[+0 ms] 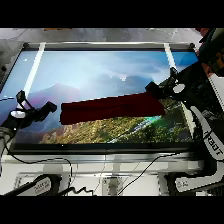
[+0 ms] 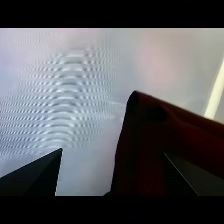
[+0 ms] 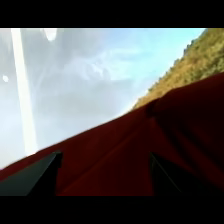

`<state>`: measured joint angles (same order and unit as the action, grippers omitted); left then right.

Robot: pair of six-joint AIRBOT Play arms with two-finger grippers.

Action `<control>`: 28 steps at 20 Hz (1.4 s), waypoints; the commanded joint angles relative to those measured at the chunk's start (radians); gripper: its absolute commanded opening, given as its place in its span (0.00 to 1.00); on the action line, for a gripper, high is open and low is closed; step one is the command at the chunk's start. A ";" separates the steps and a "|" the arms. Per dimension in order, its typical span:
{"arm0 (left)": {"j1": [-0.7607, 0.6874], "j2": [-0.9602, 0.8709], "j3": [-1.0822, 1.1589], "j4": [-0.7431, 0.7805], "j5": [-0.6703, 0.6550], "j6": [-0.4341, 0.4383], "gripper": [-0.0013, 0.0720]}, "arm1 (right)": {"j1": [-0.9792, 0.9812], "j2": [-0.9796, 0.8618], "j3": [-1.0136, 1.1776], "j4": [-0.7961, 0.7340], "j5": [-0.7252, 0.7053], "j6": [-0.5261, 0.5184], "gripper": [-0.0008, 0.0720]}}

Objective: Fold the clothes and pants, and hang the long-sleeved shirts on hangers.

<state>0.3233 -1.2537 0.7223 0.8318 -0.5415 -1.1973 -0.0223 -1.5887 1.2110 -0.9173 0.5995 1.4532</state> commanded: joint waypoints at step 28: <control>-0.026 0.077 0.498 -0.099 -0.949 0.096 0.04 | 0.603 -0.124 0.091 0.079 -0.020 0.058 0.03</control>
<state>0.2794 -1.3022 1.2064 0.7319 -1.4010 -1.0172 0.4786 -1.6539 1.2613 -0.9390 0.6228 1.4673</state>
